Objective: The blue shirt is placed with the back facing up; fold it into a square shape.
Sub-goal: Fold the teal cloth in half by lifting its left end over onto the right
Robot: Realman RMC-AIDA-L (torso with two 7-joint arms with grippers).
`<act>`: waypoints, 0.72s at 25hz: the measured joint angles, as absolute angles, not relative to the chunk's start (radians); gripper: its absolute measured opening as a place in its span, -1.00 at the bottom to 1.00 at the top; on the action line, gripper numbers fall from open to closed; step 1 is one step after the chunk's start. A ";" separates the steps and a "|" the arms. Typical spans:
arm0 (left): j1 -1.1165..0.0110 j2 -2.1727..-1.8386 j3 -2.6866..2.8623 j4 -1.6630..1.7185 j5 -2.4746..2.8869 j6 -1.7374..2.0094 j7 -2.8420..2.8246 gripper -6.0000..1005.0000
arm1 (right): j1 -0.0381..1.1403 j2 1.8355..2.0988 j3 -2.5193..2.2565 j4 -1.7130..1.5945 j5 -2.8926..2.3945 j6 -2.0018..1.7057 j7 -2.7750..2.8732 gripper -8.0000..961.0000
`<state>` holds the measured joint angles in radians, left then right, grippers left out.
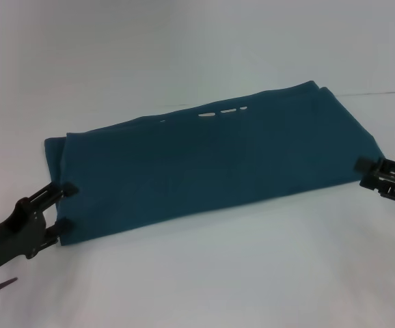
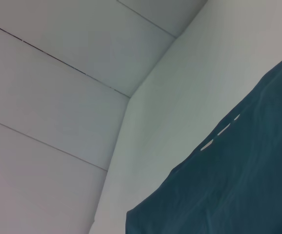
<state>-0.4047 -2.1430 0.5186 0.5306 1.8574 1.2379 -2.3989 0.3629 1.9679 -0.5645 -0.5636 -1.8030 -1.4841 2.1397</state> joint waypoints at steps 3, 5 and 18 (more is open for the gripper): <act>-0.412 -2.143 0.523 0.516 1.860 1.199 -2.399 0.74 | 0.362 1.963 -0.565 -0.545 -1.803 -1.484 2.134 0.48; -0.414 -2.143 0.526 0.508 1.863 1.179 -2.398 0.74 | 0.363 1.957 -0.565 -0.531 -1.803 -1.484 2.129 0.48; -0.384 -2.123 0.501 0.562 1.887 1.317 -2.483 0.72 | 0.365 1.952 -0.558 -0.526 -1.831 -1.487 2.126 0.48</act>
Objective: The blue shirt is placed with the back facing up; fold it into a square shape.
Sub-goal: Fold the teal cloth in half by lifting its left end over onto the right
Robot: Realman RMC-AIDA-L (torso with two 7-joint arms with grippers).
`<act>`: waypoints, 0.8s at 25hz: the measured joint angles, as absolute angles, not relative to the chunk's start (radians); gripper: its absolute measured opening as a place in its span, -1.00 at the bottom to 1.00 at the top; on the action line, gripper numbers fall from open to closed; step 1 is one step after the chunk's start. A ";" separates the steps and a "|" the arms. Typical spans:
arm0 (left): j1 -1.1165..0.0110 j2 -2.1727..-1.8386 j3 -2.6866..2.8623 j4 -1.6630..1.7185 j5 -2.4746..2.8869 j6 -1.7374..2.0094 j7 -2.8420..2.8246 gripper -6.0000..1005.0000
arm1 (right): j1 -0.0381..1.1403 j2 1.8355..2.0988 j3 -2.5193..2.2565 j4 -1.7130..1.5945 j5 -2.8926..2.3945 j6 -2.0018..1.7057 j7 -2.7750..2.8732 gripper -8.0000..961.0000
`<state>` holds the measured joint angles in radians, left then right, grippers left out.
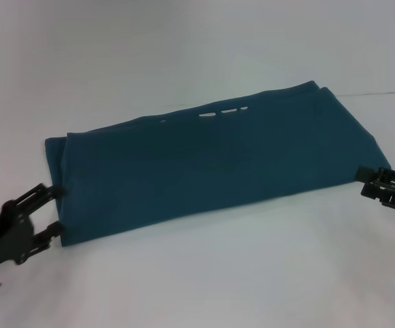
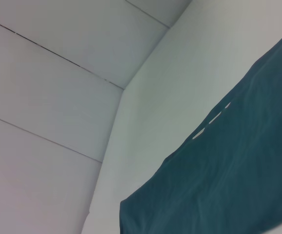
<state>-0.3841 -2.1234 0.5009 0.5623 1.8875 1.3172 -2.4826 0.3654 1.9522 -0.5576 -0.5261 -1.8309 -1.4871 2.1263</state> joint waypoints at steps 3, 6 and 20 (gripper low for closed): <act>-0.343 -2.120 0.500 0.610 1.903 1.371 -2.576 0.72 | 0.365 1.951 -0.557 -0.526 -1.831 -1.486 2.126 0.48; -0.321 -2.121 0.488 0.624 1.931 1.387 -2.626 0.72 | 0.365 1.951 -0.557 -0.526 -1.831 -1.485 2.126 0.47; -0.372 -2.113 0.488 0.539 1.987 1.289 -2.646 0.69 | 0.364 1.950 -0.563 -0.524 -1.830 -1.478 2.127 0.46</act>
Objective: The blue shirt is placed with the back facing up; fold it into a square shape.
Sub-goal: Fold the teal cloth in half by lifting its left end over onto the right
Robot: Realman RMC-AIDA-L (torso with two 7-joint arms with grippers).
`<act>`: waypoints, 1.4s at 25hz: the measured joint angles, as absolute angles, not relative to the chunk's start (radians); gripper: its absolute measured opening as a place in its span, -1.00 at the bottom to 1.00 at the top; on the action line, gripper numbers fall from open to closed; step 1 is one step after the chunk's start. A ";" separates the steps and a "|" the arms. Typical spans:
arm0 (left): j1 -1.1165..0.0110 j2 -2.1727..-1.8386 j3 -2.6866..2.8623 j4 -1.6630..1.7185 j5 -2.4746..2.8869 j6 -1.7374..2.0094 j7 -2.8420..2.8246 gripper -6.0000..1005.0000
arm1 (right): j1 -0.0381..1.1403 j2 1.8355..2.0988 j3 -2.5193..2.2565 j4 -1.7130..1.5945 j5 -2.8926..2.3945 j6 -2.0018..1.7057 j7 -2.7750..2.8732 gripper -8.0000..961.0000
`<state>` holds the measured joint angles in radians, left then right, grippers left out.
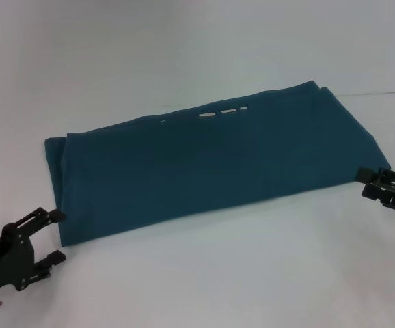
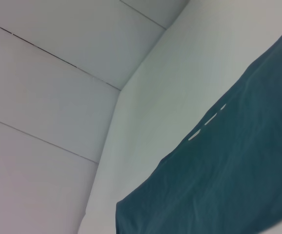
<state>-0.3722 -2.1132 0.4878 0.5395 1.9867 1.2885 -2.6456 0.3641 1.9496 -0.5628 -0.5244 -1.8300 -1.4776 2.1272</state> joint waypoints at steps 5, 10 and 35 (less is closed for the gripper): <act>-0.384 -2.114 0.487 0.525 1.994 1.255 -2.655 0.69 | 0.362 1.950 -0.558 -0.519 -1.830 -1.472 2.127 0.46; -0.402 -2.113 0.490 0.506 1.995 1.228 -2.654 0.68 | 0.359 1.950 -0.557 -0.518 -1.830 -1.463 2.127 0.46; -0.531 -2.106 0.525 0.435 2.017 1.104 -2.645 0.64 | 0.365 1.944 -0.541 -0.518 -1.830 -1.459 2.131 0.44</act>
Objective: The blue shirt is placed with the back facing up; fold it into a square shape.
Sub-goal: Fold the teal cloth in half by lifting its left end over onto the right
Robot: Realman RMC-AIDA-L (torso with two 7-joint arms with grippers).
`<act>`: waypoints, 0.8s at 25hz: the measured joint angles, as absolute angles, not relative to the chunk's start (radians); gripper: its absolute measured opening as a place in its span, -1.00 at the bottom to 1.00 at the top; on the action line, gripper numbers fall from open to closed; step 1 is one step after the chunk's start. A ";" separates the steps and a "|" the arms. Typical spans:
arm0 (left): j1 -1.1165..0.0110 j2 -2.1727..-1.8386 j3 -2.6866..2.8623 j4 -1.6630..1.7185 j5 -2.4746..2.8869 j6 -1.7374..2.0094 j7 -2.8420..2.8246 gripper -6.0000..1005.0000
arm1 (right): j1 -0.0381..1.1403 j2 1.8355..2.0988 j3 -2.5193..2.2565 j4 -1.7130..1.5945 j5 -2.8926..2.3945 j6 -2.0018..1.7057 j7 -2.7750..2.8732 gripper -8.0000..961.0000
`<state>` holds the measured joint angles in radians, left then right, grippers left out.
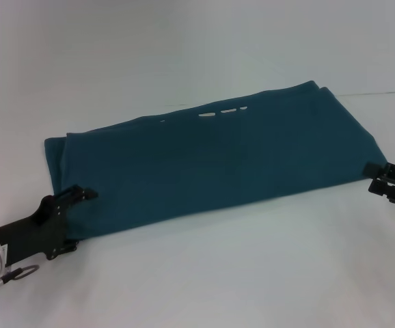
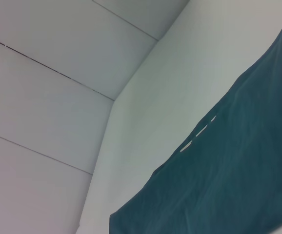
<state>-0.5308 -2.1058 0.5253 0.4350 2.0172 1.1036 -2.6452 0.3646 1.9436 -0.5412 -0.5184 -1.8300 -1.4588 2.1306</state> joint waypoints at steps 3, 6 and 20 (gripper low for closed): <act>-0.531 -2.106 0.525 0.435 2.018 1.104 -2.650 0.64 | 0.364 1.943 -0.538 -0.518 -1.830 -1.459 2.131 0.44; -0.527 -2.108 0.525 0.439 2.018 1.108 -2.641 0.63 | 0.363 1.942 -0.533 -0.518 -1.830 -1.459 2.132 0.44; -0.526 -2.105 0.525 0.436 2.019 1.110 -2.639 -0.18 | 0.358 1.942 -0.532 -0.517 -1.830 -1.459 2.134 0.43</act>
